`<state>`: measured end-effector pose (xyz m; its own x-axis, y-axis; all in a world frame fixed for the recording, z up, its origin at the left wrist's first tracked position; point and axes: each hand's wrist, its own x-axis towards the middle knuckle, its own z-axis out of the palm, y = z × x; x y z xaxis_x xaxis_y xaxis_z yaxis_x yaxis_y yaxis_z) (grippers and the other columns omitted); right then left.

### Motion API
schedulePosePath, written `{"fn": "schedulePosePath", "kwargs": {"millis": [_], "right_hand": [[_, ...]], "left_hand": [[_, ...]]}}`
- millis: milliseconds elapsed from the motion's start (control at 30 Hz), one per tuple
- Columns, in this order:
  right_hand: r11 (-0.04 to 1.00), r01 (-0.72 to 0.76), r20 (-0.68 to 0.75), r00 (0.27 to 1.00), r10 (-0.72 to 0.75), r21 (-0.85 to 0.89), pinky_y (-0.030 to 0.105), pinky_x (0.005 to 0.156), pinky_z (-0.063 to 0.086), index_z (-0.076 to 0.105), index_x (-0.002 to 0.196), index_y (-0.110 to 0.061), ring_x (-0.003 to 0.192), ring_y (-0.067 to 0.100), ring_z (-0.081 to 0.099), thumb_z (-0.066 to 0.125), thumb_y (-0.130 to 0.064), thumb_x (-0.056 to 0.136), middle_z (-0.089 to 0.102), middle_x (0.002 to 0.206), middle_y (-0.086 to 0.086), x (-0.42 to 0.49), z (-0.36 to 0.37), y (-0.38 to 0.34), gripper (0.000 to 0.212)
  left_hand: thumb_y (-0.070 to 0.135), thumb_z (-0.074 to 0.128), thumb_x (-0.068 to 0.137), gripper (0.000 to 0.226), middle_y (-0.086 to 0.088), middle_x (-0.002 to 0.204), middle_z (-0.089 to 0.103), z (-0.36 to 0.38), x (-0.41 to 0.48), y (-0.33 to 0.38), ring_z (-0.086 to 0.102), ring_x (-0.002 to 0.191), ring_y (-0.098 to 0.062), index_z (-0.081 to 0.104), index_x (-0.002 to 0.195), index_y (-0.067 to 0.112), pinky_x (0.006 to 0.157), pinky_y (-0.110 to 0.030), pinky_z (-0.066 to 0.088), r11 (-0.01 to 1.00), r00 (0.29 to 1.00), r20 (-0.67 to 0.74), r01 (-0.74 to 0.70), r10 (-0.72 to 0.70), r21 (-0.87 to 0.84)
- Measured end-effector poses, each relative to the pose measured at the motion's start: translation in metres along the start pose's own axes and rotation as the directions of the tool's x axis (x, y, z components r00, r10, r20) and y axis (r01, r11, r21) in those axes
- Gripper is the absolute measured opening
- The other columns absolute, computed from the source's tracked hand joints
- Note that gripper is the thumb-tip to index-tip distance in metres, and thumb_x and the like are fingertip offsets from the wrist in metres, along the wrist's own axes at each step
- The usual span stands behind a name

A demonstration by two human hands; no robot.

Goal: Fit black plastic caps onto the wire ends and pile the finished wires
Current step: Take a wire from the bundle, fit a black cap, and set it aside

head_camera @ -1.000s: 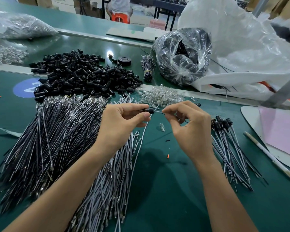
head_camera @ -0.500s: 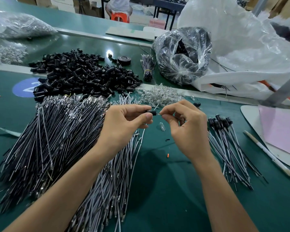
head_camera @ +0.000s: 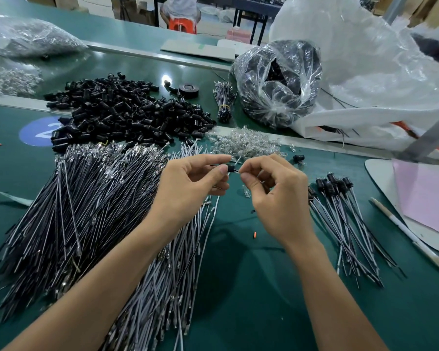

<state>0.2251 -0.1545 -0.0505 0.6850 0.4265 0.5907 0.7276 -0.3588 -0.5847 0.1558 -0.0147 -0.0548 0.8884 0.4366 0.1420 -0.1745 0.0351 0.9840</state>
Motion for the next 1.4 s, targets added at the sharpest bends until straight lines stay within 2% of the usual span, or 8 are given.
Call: {"fn": "schedulePosePath", "kwargs": {"millis": [200, 433, 600, 800, 900, 1167, 1400], "right_hand": [[1.0, -0.024, -0.024, 0.999, 0.025, 0.014, 0.011, 0.066, 0.038, 0.068, 0.082, -0.014, 0.065, 0.006, 0.051, 0.069, -0.005, 0.084, 0.061, 0.08, -0.007, 0.0004, -0.0018, 0.0015, 0.01], [0.999, -0.047, -0.026, 0.999, 0.048, 0.021, 0.007, 0.064, 0.035, 0.067, 0.082, -0.016, 0.063, 0.002, 0.048, 0.068, -0.006, 0.085, 0.057, 0.079, -0.014, 0.0021, -0.0024, 0.0024, 0.011], [0.999, -0.042, 0.017, 0.999, 0.041, 0.013, 0.008, 0.062, 0.034, 0.066, 0.081, -0.013, 0.059, 0.003, 0.047, 0.068, -0.004, 0.086, 0.059, 0.078, -0.008, 0.0023, -0.0016, 0.0021, 0.01], [0.995, -0.077, -0.067, 0.994, 0.082, 0.065, 0.008, 0.058, 0.033, 0.063, 0.08, -0.018, 0.058, 0.007, 0.046, 0.066, -0.011, 0.088, 0.056, 0.074, -0.014, 0.0022, -0.0022, 0.002, 0.012], [0.997, -0.065, -0.054, 0.996, 0.067, 0.047, 0.007, 0.058, 0.034, 0.064, 0.079, -0.017, 0.058, 0.004, 0.047, 0.067, -0.011, 0.088, 0.056, 0.073, -0.011, 0.0024, -0.0015, 0.0017, 0.012], [0.992, -0.069, -0.049, 0.996, 0.075, 0.101, 0.013, 0.057, 0.038, 0.067, 0.076, -0.016, 0.058, 0.009, 0.048, 0.074, -0.013, 0.084, 0.06, 0.071, -0.009, 0.0043, -0.0043, 0.0046, 0.012], [0.994, -0.067, -0.01, 0.998, 0.069, 0.083, 0.008, 0.059, 0.033, 0.069, 0.076, -0.016, 0.061, 0.004, 0.047, 0.074, -0.01, 0.083, 0.06, 0.074, -0.007, 0.0059, -0.0086, 0.008, 0.01]], "left_hand": [[-0.003, 0.072, 0.078, 0.025, -0.003, 0.074, 0.075, -0.0004, -0.0002, 0.0015, 0.072, 0.068, -0.014, 0.073, 0.098, 0.012, 0.065, -0.021, 0.057, 0.997, 0.998, 0.055, 0.036, -0.032, -0.074], [0.002, 0.07, 0.078, 0.019, -0.005, 0.071, 0.075, 0.0015, 0.0006, 0.0018, 0.072, 0.066, -0.015, 0.073, 0.095, 0.009, 0.063, -0.021, 0.057, 0.994, 0.997, 0.067, 0.032, -0.025, -0.102], [0.001, 0.068, 0.081, 0.016, -0.007, 0.07, 0.074, 0.0025, 0.0003, 0.0018, 0.073, 0.067, -0.017, 0.072, 0.092, 0.01, 0.062, -0.021, 0.057, 0.993, 0.998, 0.061, 0.039, -0.032, -0.114], [0.011, 0.07, 0.074, 0.016, -0.008, 0.074, 0.075, 0.005, -0.0011, 0.0024, 0.074, 0.069, -0.02, 0.072, 0.09, 0.012, 0.061, -0.021, 0.057, 0.987, 0.997, 0.06, 0.057, -0.048, -0.149], [0.01, 0.068, 0.077, 0.013, -0.008, 0.073, 0.075, 0.0048, -0.0013, 0.0017, 0.074, 0.069, -0.02, 0.072, 0.088, 0.012, 0.061, -0.021, 0.057, 0.98, 0.996, 0.057, 0.073, -0.063, -0.186], [0.017, 0.068, 0.071, 0.021, -0.01, 0.075, 0.075, 0.0035, -0.0008, 0.0009, 0.074, 0.071, -0.021, 0.072, 0.091, 0.009, 0.064, -0.022, 0.057, 0.966, 0.994, 0.053, 0.109, -0.099, -0.236], [0.016, 0.068, 0.072, 0.021, -0.01, 0.075, 0.075, 0.0033, -0.0003, 0.0012, 0.074, 0.071, -0.021, 0.072, 0.092, 0.009, 0.064, -0.021, 0.057, 0.968, 0.993, 0.059, 0.111, -0.1, -0.226]]}}
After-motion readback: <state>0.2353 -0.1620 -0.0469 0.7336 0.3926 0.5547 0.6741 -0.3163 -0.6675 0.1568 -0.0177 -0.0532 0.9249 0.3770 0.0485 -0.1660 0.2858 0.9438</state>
